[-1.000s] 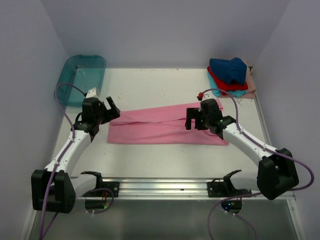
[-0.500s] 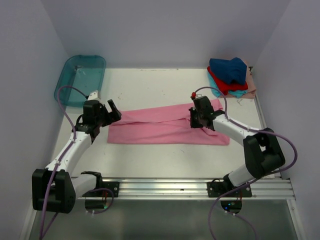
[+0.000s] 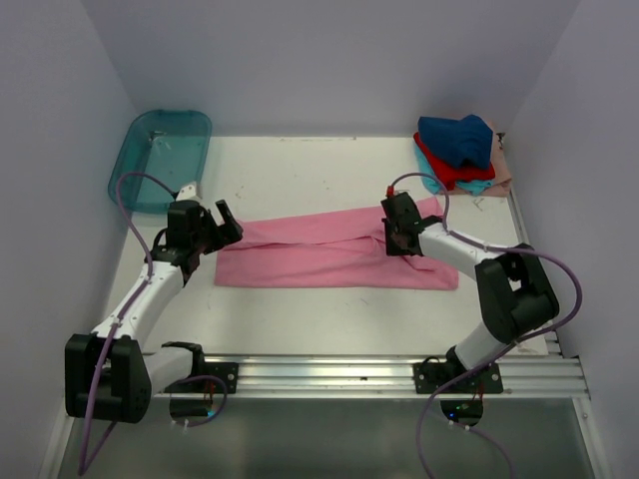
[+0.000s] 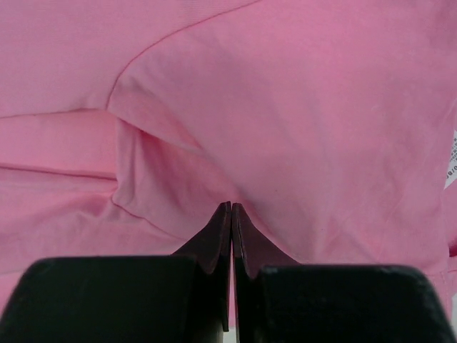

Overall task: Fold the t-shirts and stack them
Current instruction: Fold the tshirt

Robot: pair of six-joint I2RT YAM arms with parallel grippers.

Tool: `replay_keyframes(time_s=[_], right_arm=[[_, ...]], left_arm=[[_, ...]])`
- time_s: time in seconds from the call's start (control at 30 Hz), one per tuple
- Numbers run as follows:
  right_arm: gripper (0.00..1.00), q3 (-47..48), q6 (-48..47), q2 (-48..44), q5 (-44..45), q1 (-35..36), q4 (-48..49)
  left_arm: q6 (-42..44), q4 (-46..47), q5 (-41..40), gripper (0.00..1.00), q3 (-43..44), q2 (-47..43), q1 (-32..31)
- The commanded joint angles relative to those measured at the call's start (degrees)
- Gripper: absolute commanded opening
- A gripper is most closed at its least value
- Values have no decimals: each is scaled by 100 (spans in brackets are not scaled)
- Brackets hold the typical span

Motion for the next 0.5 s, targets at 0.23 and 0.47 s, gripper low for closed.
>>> replay_keyframes(time_s=[0.23, 0.47], right_arm=[[0, 326, 218, 357, 452, -251, -119], [0, 344, 227, 217, 900, -260, -233]], left_arm=[[-32, 100, -45, 100, 48, 27, -30], [-58, 118, -36, 100, 22, 18, -30]])
